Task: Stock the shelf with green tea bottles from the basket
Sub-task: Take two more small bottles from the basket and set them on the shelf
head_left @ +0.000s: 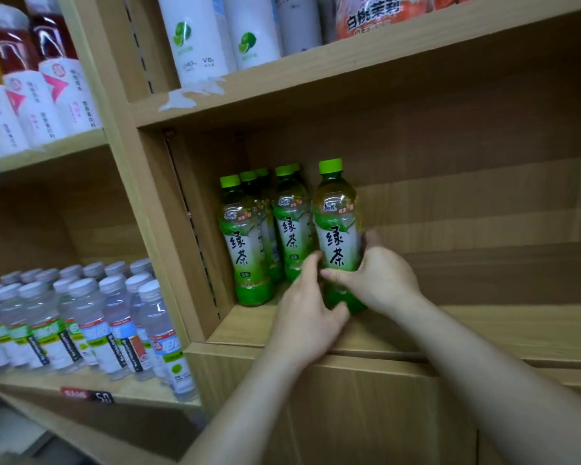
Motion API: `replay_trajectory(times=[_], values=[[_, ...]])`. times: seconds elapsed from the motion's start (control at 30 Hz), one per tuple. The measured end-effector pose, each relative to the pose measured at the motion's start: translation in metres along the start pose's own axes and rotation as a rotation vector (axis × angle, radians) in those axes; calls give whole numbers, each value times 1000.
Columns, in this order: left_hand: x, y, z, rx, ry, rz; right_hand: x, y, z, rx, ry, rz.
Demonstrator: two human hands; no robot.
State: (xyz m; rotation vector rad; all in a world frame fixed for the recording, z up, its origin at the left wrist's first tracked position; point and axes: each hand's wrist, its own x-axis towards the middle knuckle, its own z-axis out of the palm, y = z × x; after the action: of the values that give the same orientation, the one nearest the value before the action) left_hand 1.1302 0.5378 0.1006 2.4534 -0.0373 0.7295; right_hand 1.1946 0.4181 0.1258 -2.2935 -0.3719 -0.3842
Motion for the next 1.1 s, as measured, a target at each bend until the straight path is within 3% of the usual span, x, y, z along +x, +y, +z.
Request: replay_trajectory(times=[0.1,0.27,0.63,0.83,0.93,1.0,1.1], values=[[9,-13,-5,139,154,-73,9,-23,14,55,-93,-13],[16,-48,-26,192,265,-193,14,-30,64,449,-76,-36],[28,-55,-30,284,236,-180,18,-28,75,365,40,-116],[25,-50,-29,246,194,-218,14,-28,71,315,11,-88],[17,-44,-32,246,158,-220,7,-27,61,243,-109,-72],[7,-36,-37,201,231,-169,2,-26,45,238,-125,-73],[7,-5,-46,46,315,88,-12,-18,0,330,28,-54]])
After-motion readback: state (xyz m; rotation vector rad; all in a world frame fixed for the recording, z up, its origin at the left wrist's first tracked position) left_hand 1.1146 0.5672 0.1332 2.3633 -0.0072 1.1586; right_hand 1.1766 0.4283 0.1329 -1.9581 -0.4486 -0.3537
